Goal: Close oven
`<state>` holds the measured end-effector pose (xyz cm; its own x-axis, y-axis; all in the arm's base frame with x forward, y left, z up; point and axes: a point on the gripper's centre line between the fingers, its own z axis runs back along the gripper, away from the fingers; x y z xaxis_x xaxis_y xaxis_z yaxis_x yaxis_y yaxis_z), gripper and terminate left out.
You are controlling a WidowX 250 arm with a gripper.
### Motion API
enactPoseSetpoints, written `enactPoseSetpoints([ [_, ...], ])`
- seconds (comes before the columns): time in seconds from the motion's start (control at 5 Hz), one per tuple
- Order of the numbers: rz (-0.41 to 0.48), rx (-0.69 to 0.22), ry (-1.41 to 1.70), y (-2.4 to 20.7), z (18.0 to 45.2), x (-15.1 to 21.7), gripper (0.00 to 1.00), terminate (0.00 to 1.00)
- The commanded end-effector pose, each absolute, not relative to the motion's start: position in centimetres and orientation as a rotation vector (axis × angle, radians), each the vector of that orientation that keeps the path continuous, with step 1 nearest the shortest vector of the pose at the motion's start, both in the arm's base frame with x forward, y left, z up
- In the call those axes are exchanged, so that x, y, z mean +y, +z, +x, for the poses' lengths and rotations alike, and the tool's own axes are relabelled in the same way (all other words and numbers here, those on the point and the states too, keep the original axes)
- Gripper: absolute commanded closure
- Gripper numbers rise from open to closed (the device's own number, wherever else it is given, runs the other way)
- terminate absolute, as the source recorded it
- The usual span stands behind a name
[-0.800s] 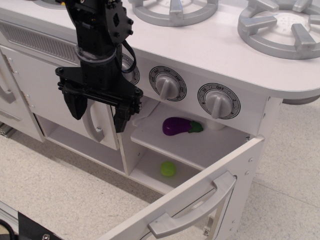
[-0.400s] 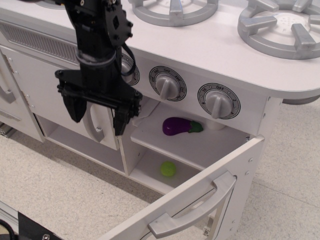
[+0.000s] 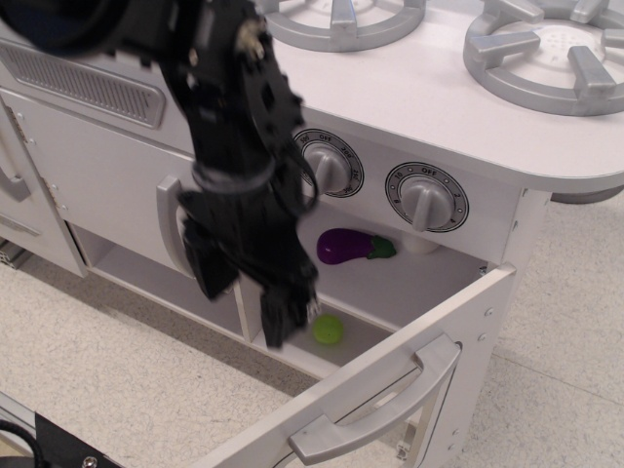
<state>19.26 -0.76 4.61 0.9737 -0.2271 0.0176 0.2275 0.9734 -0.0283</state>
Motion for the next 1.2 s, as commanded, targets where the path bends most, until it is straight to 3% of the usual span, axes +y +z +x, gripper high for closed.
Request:
enactPoseSetpoints([
  [0.0, -0.061, -0.027, -0.378, 3.6, 16.0, -3.5, 0.0, 0.0],
  [0.2, -0.068, -0.051, -0.417, 2.3, 15.0, -3.8, 0.0, 0.0],
  [0.4, -0.017, -0.076, -0.429, 0.8, 15.0, -3.5, 0.0, 0.0],
  [0.6, 0.036, -0.114, -0.399, -0.1, 16.3, -1.9, 0.0, 0.0],
  [1.0, 0.067, -0.138, -0.241, 1.7, 20.4, 2.0, 0.0, 0.0],
])
